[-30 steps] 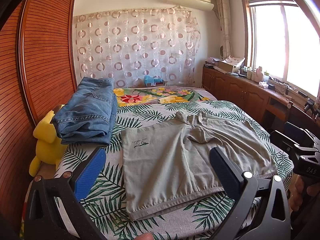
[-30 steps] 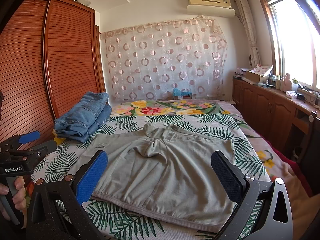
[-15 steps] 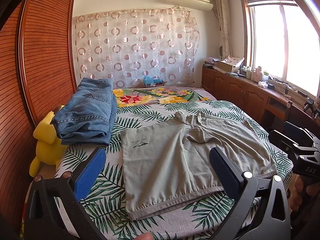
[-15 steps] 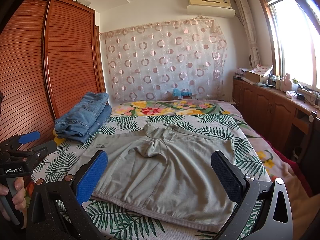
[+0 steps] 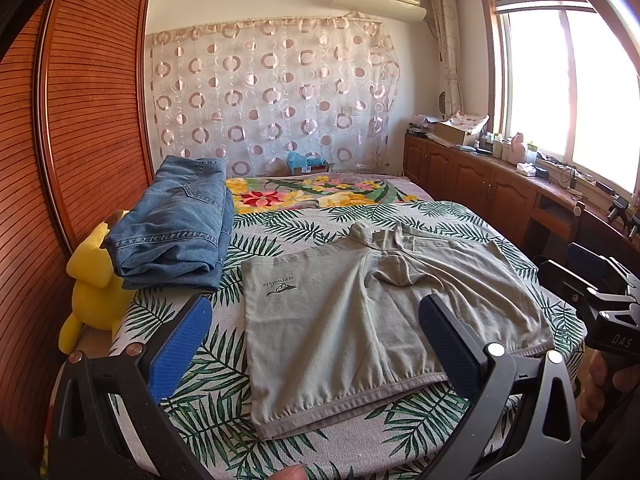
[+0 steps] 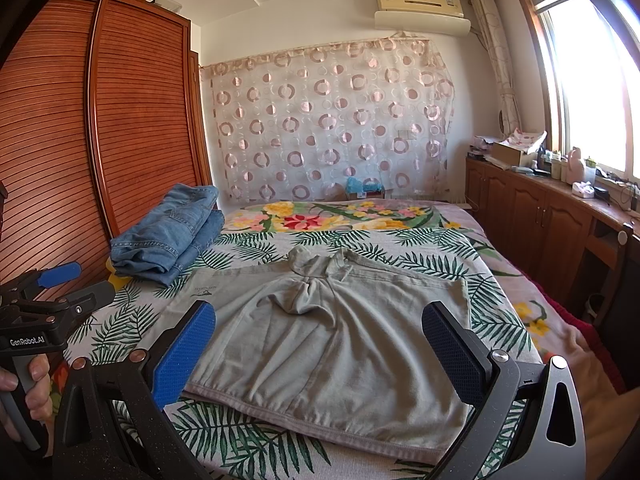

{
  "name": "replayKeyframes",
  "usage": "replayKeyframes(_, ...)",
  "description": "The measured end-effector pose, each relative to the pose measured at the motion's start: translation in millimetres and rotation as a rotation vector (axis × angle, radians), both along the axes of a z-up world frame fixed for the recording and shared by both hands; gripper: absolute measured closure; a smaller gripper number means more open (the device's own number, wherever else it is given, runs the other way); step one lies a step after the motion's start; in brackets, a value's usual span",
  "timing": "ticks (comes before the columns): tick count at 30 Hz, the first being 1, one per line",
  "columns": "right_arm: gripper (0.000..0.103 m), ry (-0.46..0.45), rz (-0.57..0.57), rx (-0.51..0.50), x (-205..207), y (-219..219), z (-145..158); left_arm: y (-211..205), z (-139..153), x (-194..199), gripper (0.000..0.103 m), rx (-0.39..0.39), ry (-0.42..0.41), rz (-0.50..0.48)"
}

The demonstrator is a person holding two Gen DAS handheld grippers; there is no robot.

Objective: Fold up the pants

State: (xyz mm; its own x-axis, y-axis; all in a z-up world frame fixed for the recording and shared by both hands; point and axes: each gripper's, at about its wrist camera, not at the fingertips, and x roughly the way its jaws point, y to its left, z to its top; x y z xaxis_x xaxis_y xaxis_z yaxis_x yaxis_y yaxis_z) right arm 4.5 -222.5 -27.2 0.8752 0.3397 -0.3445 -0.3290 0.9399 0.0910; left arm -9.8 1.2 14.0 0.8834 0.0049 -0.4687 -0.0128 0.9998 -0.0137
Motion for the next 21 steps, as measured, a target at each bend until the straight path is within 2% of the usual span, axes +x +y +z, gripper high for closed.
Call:
replayKeyframes(10, 0.000, 0.010, -0.001, 0.000, 0.2, -0.6, -1.0, -0.6, -2.5, 1.7, 0.000, -0.002, 0.021, 0.002)
replayKeyframes(21, 0.000, 0.071, -0.027, -0.019, 12.5, -10.5, -15.4, 8.9, -33.8, 15.8, 0.000, -0.016, 0.105, 0.001)
